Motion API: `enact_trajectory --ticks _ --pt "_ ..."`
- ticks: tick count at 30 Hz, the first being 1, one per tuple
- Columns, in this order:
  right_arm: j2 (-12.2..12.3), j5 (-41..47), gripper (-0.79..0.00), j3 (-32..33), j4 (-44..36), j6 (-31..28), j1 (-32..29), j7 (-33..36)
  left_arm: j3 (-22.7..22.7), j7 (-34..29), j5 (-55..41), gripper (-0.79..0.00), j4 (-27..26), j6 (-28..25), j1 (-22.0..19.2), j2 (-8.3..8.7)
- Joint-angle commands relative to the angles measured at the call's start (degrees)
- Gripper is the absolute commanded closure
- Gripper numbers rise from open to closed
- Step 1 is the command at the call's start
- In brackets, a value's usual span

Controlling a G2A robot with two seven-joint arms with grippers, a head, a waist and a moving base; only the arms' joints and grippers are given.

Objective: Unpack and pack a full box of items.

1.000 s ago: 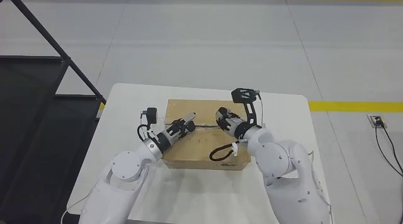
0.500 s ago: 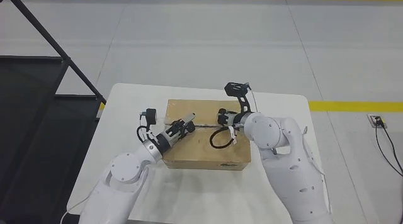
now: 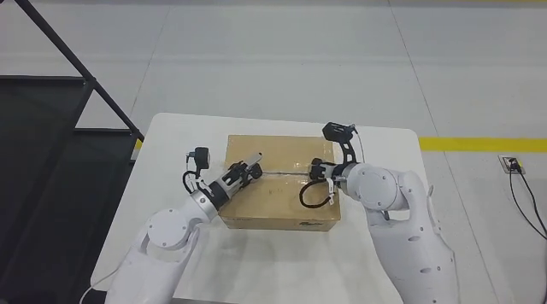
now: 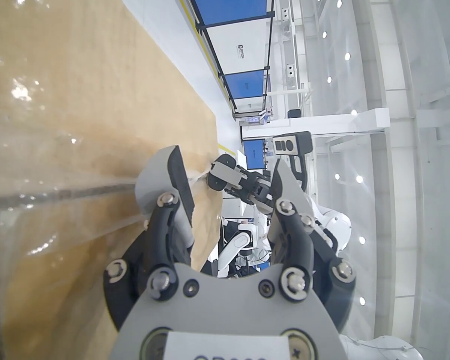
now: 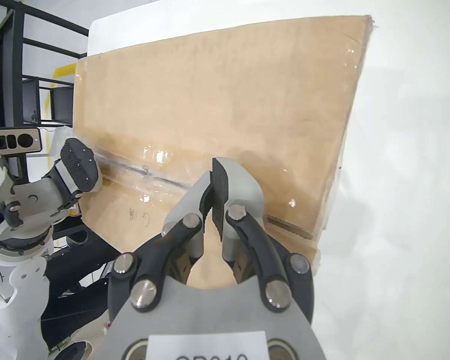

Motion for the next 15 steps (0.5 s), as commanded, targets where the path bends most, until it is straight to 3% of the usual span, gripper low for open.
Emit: enact_trajectory --ticks 1,9,15 --pt "0.1 0.2 0.000 0.1 0.0 0.0 -0.2 0.0 -0.5 0.2 -0.2 -0.508 -0.5 -0.2 0.3 0.06" --pt "0.5 6.5 0.000 1.1 -4.3 -4.3 -2.5 -5.2 -5.1 2.0 -2.1 -0.499 -5.4 -2.8 3.3 0.64" --pt "0.5 10.1 0.000 -0.5 1.2 -6.3 1.1 -4.7 -12.7 2.8 -4.7 -0.499 -8.3 -4.0 7.0 1.61"
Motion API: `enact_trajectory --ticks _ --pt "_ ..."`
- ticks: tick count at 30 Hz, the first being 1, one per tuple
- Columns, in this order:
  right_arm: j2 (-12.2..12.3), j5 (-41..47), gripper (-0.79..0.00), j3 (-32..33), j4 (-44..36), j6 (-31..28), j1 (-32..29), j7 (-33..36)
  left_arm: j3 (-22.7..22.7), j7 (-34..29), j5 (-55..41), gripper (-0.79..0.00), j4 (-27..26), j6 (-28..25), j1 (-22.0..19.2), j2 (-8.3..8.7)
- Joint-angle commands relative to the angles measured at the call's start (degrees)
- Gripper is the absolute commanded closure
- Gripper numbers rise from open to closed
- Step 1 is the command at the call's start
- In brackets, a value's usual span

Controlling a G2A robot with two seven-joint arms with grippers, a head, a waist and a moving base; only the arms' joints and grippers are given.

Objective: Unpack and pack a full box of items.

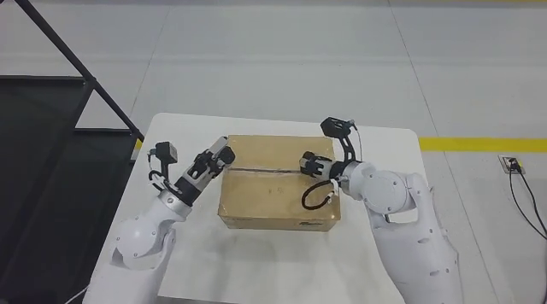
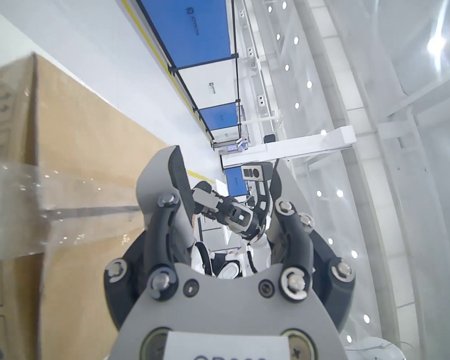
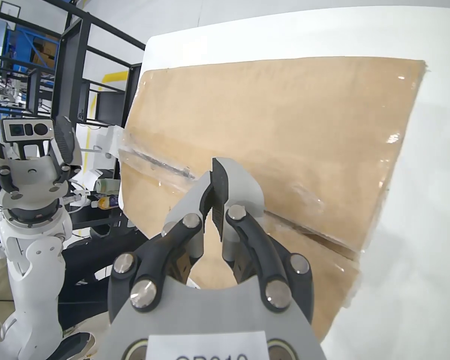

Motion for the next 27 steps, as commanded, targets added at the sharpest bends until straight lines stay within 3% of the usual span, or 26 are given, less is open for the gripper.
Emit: enact_trajectory --ticks 1,5,10,21,27 --pt "-0.1 0.9 0.000 -0.7 2.2 -0.1 1.3 0.1 -2.7 0.0 -0.7 -0.502 -0.3 -0.2 1.2 0.33" --pt "0.1 2.3 0.000 -1.5 7.3 -0.8 4.1 1.8 -6.8 -0.2 -2.2 -0.502 0.8 -0.2 3.0 0.86" --pt "0.5 4.0 0.000 -0.7 10.1 -2.4 4.3 2.2 -8.9 -1.0 -3.1 -0.505 2.2 -0.6 3.6 1.21" --pt "2.5 5.9 0.000 4.9 3.0 -1.8 -2.5 1.9 -8.4 -1.8 -2.6 -0.511 4.3 -0.4 2.2 1.43" --pt "2.4 9.2 0.000 2.6 1.3 -5.3 -2.7 -2.6 -8.4 -2.0 -3.3 -0.511 5.2 -1.0 1.9 1.51"
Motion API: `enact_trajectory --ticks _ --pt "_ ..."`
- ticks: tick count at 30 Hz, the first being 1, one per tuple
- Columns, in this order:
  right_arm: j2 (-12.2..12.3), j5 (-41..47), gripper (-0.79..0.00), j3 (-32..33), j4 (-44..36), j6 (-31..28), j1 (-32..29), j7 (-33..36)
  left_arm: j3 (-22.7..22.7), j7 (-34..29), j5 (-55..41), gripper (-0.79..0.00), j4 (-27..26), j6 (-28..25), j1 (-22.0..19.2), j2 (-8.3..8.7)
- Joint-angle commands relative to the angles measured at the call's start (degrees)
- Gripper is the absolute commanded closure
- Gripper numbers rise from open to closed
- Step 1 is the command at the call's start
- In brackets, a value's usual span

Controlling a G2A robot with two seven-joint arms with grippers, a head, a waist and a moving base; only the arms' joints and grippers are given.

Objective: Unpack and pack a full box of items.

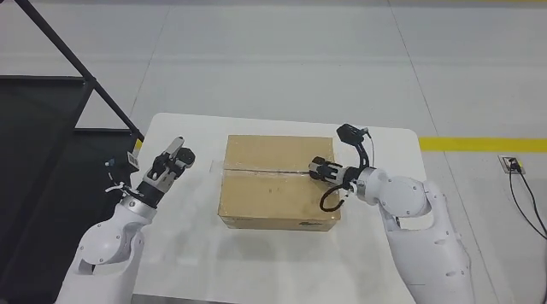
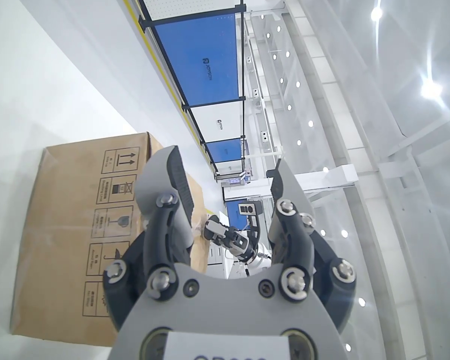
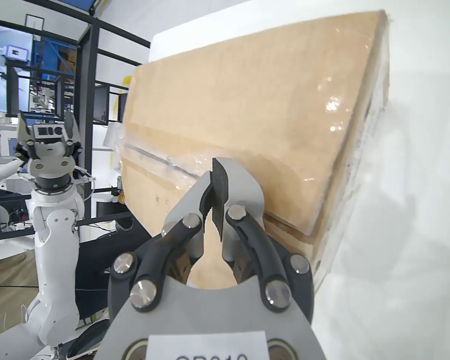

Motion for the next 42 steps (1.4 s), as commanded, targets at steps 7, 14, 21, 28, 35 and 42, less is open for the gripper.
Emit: enact_trajectory --ticks 7,14,21,28,35,42 --pt "-0.6 0.7 0.000 -6.5 7.3 1.5 6.6 0.6 -1.1 0.1 -1.4 -0.517 0.4 -1.2 1.3 0.19" --pt "-1.1 3.1 0.000 -10.4 14.4 0.7 11.4 1.8 -2.1 0.1 -2.2 -0.511 0.7 -1.3 1.6 0.41" --pt "-1.6 5.2 0.000 -13.4 16.8 -0.5 13.2 0.7 -2.0 0.1 -2.4 -0.514 0.8 -1.4 1.6 0.50" --pt "-2.8 7.3 0.000 -18.0 21.5 -0.7 16.8 -0.4 -2.8 0.1 -3.2 -0.511 0.8 -1.9 2.4 0.66" --pt "-4.7 10.5 0.000 -23.0 27.7 -2.5 21.3 -1.6 -3.9 -0.2 -4.3 -0.511 0.6 -2.5 3.5 0.85" --pt "-7.6 13.8 0.000 -28.8 35.2 -3.2 27.0 -3.3 -4.7 -0.8 -5.5 -0.508 0.3 -3.4 5.1 1.00"
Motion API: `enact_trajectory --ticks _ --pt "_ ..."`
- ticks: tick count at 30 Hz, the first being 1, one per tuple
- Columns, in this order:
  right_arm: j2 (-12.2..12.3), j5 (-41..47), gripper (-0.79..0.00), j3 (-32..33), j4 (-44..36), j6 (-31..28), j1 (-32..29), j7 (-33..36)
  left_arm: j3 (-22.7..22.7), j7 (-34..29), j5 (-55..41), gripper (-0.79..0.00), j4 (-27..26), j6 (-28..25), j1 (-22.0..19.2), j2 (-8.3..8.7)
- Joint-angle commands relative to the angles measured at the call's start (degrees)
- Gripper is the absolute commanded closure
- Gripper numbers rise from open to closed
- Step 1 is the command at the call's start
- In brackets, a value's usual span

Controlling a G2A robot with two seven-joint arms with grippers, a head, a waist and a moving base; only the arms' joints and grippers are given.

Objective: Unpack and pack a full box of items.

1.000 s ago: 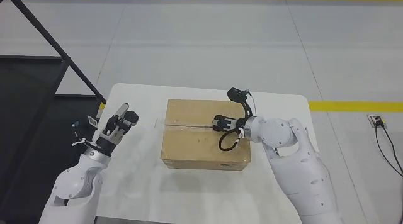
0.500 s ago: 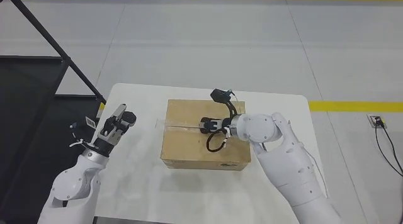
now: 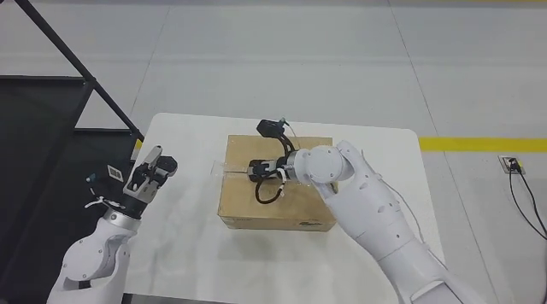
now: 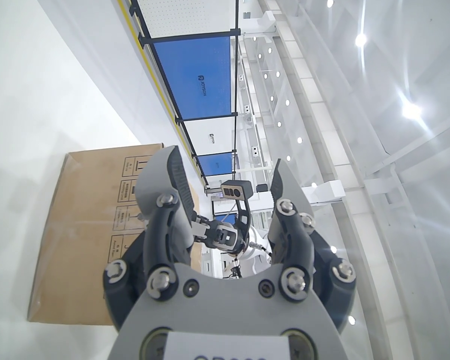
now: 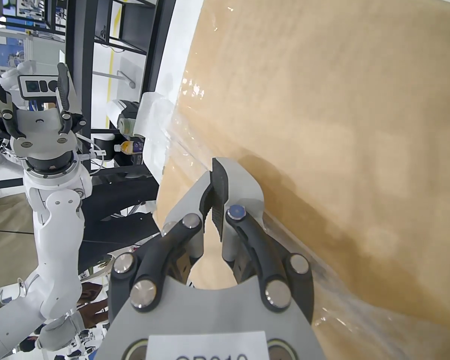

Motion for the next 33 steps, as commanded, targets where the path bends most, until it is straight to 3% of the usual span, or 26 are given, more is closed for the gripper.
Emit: enact_trajectory --ticks 1,21,26,33 --pt "-1.1 1.3 0.000 -1.7 2.5 -0.3 1.7 -1.2 -0.2 -0.2 -0.6 -0.505 0.0 -0.2 0.6 0.03" --pt "-10.6 8.6 0.000 -11.7 21.4 -6.5 12.2 -5.9 0.4 -1.8 -2.0 -0.496 -0.1 -0.1 2.5 0.21" --pt "-11.3 8.7 0.000 -11.6 24.6 -9.0 13.4 -6.1 0.7 -2.1 -1.7 -0.496 0.1 0.2 2.2 0.27" --pt "-9.7 9.0 0.000 -9.1 27.6 -14.0 13.6 -4.9 1.5 -2.4 -1.0 -0.496 -0.3 0.9 1.2 0.35"
